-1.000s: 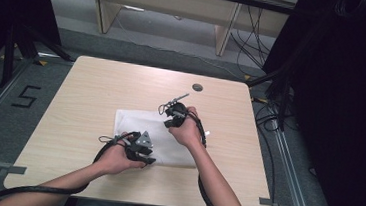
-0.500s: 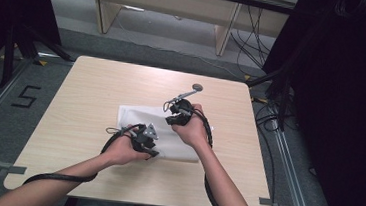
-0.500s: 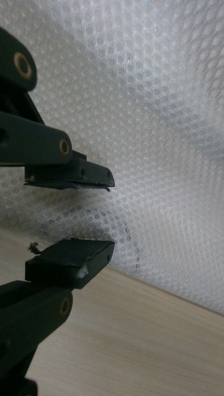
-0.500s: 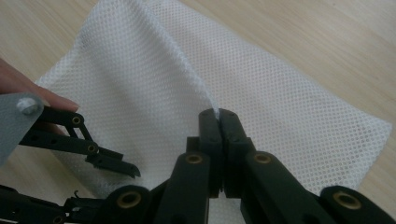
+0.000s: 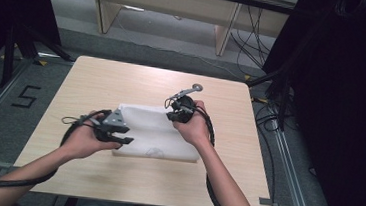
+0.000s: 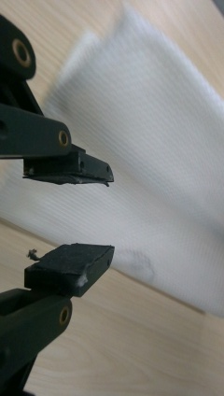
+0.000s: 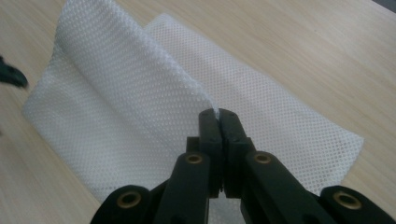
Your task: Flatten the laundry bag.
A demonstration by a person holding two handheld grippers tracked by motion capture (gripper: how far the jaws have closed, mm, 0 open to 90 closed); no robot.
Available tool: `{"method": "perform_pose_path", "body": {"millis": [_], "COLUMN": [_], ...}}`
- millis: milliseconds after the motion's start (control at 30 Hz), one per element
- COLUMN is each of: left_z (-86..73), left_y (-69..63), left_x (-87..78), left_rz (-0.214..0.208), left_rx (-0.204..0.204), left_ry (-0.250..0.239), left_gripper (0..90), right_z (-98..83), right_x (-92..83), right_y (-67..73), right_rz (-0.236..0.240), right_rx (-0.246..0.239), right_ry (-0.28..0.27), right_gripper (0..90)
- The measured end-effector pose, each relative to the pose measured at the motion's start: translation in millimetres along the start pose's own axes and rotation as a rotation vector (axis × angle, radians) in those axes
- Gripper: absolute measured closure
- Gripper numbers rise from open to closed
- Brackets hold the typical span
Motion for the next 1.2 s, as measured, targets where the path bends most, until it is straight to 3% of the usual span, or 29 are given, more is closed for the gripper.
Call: {"method": "perform_pose_path", "body": {"millis": [33,100,200,267,300,333,367,400,433,467,500,533,600,633,667,700,733,767,833,933,967,1067,1133,1200], "left_z": [-6.0,-18.9,-30.9,-38.3,-40.0,-42.3,-43.8,-45.5,-46.3,-47.4,-47.8,-47.5,-48.3,-49.3,-49.4,-50.1,-50.2,-51.0,-52.4,-53.6,-54.6,-53.8,-52.8,-49.9], "left_y": [3.0,7.2,9.8,15.3,16.2,20.3,23.4,28.4,30.4,34.8,37.9,38.0,41.5,43.8,43.2,44.8,43.4,43.7,44.3,44.1,45.8,47.4,51.7,51.9], "left_x": [-5.9,-18.1,-30.7,-41.5,-43.8,-49.0,-51.8,-55.8,-57.3,-60.0,-62.2,-60.7,-60.6,-61.3,-59.5,-60.0,-56.8,-56.1,-55.4,-52.4,-53.1,-50.9,-53.7,-53.6], "left_rz": [-0.01,-0.021,0.002,0.008,0.014,0.029,0.04,0.054,0.069,0.077,0.085,0.102,0.098,0.095,0.103,0.093,0.101,0.102,0.114,0.115,0.115,0.136,0.14,0.144], "left_rx": [-0.035,-0.108,-0.146,-0.133,-0.153,-0.146,-0.167,-0.152,-0.189,-0.177,-0.173,-0.201,-0.211,-0.2,-0.226,-0.215,-0.241,-0.245,-0.239,-0.264,-0.243,-0.279,-0.259,-0.27], "left_ry": [-0.014,-0.059,-0.102,-0.111,-0.128,-0.117,-0.129,-0.115,-0.124,-0.114,-0.101,-0.126,-0.118,-0.1,-0.119,-0.098,-0.129,-0.125,-0.114,-0.129,-0.113,-0.14,-0.116,-0.125], "left_gripper": [56.7,55.2,52.9,51.8,51.2,50.7,50.2,49.6,49.0,48.8,48.7,48.4,47.1,46.2,46.0,45.3,45.0,44.7,44.5,44.3,44.3,44.0,43.8,43.8], "right_z": [-0.3,-0.9,-5.6,-10.4,-13.0,-14.3,-17.1,-19.0,-21.5,-24.0,-25.5,-28.0,-31.3,-34.5,-37.2,-40.2,-42.8,-45.2,-50.7,-58.7,-61.4,-70.7,-76.6,-81.7], "right_x": [0.6,-4.0,-9.0,-10.5,-12.4,-15.9,-16.4,-21.2,-24.0,-24.8,-29.1,-29.9,-34.4,-35.4,-36.4,-35.9,-37.1,-36.9,-39.1,-42.1,-43.8,-45.3,-47.4,-48.4], "right_y": [0.6,4.6,8.9,11.8,14.9,15.8,17.8,18.6,20.2,21.6,22.5,25.5,28.7,33.5,35.0,37.7,39.3,40.2,43.2,47.5,48.8,53.6,57.1,58.6], "right_rz": [-0.005,0.015,0.024,0.019,0.024,0.028,0.028,0.032,0.036,0.042,0.044,0.045,0.05,0.058,0.055,0.051,0.059,0.069,0.082,0.098,0.111,0.128,0.132,0.134], "right_rx": [-0.006,0.009,-0.004,-0.016,-0.01,-0.016,-0.017,-0.024,-0.015,-0.017,-0.029,-0.02,-0.049,-0.039,-0.063,-0.068,-0.08,-0.102,-0.104,-0.106,-0.108,-0.105,-0.103,-0.121], "right_ry": [-0.015,0.015,0.0,-0.022,-0.035,-0.017,-0.046,-0.028,-0.035,-0.066,-0.05,-0.075,-0.064,-0.069,-0.066,-0.077,-0.076,-0.087,-0.086,-0.077,-0.066,-0.053,-0.042,-0.054], "right_gripper": [90.0,90.0,90.0,90.0,90.0,90.0,90.0,90.0,90.0,90.0,90.0,90.0,90.0,90.0,90.0,90.0,90.0,90.0,90.0,90.0,90.0,90.0,90.0,90.0]}}
Point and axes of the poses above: each handheld gripper's, and its own axes: x roughly forward along the jaws, z roughly out of its top, y roughly to its left, the point moved 1 cm from there along x, roughly forward along the jaws, and after that the axes turned 3 degrees about x, right-handed, at the moved point
